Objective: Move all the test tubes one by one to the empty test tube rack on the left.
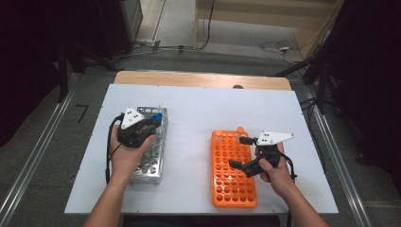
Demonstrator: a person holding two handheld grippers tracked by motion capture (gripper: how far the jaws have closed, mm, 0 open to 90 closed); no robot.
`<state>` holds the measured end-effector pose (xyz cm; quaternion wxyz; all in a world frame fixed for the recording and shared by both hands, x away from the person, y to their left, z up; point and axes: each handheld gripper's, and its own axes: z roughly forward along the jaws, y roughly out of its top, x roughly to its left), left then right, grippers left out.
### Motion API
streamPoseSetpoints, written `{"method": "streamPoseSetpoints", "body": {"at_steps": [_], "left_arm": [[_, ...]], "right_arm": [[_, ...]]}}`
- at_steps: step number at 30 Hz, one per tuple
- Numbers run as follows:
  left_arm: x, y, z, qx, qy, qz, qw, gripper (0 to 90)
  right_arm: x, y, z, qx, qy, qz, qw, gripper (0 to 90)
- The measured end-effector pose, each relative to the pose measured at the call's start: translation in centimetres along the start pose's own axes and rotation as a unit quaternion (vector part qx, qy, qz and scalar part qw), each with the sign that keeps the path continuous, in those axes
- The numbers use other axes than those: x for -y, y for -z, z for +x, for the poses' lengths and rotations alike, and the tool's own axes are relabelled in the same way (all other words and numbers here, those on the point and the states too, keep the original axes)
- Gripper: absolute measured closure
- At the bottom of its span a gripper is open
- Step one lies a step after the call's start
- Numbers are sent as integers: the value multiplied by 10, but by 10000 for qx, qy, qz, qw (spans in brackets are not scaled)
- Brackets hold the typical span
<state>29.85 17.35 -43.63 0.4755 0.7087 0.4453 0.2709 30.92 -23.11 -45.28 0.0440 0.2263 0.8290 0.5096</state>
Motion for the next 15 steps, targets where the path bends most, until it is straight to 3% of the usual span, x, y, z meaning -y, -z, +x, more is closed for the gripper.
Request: {"method": "streamPoseSetpoints", "body": {"at_steps": [4, 8, 10, 13, 15], "left_arm": [[0, 0, 0, 7, 30, 32, 10000, 722], [-1, 2, 1, 19, 159, 3, 9999, 638], [-2, 5, 2, 74, 288, -64, 9995, 561], [-3, 8, 5, 309, 415, -153, 9985, 538], [-3, 10, 5, 377, 483, -197, 9979, 475]], "right_arm": [[1, 2, -4, 39, -53, -44, 10000, 0], [1, 3, -6, 89, -111, -66, 9999, 0], [1, 3, -7, 115, -126, -79, 9998, 0], [1, 3, -9, 184, -155, -80, 9997, 21], [1, 3, -10, 261, -177, -81, 9995, 31]]}}
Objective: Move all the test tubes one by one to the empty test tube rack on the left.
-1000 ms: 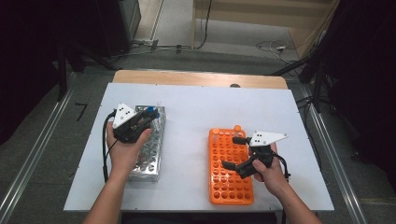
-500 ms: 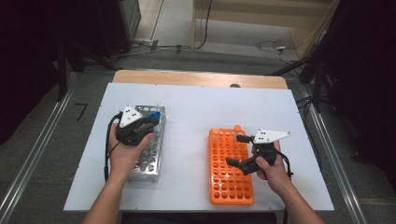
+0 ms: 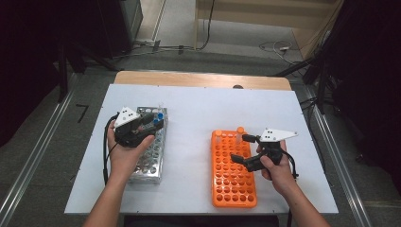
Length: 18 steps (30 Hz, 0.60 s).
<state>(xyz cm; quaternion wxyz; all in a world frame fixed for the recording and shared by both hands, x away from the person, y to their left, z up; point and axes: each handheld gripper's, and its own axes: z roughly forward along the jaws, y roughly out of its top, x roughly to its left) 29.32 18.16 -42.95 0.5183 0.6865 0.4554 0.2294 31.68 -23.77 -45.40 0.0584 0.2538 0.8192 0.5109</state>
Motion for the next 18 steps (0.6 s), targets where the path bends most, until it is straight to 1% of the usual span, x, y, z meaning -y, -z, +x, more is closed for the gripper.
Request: {"method": "streamPoseSetpoints", "body": {"at_steps": [2, 4, 6, 8, 11, 16, 18], "left_arm": [[0, 2, -1, 120, 50, -40, 9999, 399], [-1, 4, -3, 190, 52, -74, 9998, 347], [-1, 5, -6, 314, 53, -130, 9994, 304], [-2, 6, -9, 439, 61, -196, 9988, 273], [-3, 6, -15, 563, 56, -216, 9982, 219], [-1, 3, -25, 855, 49, -196, 9961, 126], [-1, 2, -29, 921, 37, -182, 9956, 109]], "right_arm": [[0, -1, -2, 32, -18, 1, 10000, 34], [0, -2, -3, 81, -68, 0, 9999, 43], [0, -3, -5, 132, -115, -5, 9998, 52], [0, -4, -6, 220, -117, 28, 9997, 82], [0, -6, -7, 400, -175, 78, 9990, 144], [2, -14, -10, 679, -230, 211, 9972, 266], [3, -18, -11, 822, -227, 278, 9960, 313]]}}
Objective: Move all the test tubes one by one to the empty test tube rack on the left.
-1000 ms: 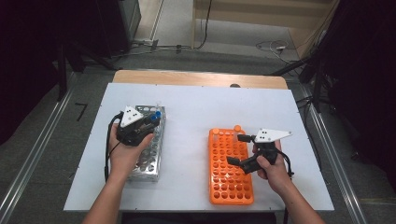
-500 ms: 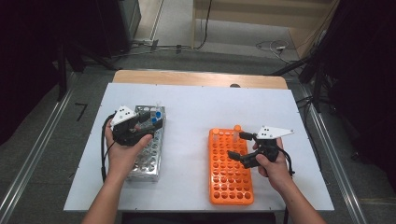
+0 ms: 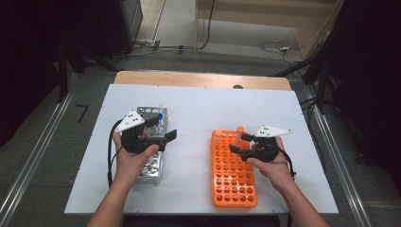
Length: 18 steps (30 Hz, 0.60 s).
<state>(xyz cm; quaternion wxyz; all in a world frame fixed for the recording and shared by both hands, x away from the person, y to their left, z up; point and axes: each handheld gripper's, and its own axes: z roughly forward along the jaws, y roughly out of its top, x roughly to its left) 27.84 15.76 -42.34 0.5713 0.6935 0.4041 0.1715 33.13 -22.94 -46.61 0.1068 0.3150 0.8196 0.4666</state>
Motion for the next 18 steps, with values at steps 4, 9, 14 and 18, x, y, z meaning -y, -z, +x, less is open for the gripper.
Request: {"method": "streamPoseSetpoints", "body": {"at_steps": [4, 9, 14, 18], "left_arm": [[1, -5, -8, 207, -45, 10, 9998, 73], [2, -9, -17, 431, -122, 72, 9990, 18], [3, -11, -22, 556, -143, 80, 9983, 0], [4, -13, -25, 628, -164, 97, 9978, 0]], "right_arm": [[1, -4, -2, 284, 12, 43, 9996, 398], [4, -6, -6, 626, -82, -13, 9980, 583], [7, -8, -7, 640, -79, -7, 9979, 689], [7, -8, -4, 733, 93, -48, 9973, 725]]}}
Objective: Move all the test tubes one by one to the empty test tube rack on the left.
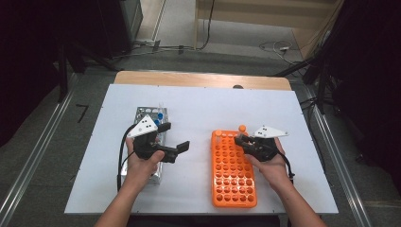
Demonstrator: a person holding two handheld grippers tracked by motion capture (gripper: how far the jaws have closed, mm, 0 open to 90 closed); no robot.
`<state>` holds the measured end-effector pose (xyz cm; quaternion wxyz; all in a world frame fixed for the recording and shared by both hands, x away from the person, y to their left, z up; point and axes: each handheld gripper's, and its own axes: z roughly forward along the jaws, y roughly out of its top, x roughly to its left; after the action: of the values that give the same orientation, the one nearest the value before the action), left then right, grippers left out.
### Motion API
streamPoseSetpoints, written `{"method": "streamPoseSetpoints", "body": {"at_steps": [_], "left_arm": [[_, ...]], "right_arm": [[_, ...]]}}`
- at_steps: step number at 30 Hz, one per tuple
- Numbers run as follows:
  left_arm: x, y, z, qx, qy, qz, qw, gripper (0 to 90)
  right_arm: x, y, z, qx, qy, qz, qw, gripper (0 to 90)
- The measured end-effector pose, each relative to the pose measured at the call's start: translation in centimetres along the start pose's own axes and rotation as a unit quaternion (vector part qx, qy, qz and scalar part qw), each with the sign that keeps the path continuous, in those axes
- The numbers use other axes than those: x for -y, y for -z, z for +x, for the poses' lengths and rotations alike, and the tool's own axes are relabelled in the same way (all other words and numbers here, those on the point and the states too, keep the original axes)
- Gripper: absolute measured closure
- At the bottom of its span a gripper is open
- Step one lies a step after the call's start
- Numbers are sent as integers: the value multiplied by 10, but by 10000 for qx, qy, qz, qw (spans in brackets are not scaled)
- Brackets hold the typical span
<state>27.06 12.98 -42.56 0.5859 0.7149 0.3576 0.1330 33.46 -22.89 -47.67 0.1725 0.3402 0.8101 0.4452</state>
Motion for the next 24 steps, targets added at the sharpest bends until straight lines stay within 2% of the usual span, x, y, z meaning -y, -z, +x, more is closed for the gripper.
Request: {"method": "streamPoseSetpoints", "body": {"at_steps": [11, 17, 24], "left_arm": [[0, -2, -3, 72, -55, 16, 10000, 0], [-1, -4, -7, 167, -54, 3, 9998, 0], [-2, -7, -13, 234, -113, 43, 9997, 0]], "right_arm": [[-6, 21, 0, -22, -80, -406, 9991, 728], [-10, 31, 5, -255, -62, -460, 9986, 728], [-15, 31, 19, -544, 63, -452, 9975, 728]]}}
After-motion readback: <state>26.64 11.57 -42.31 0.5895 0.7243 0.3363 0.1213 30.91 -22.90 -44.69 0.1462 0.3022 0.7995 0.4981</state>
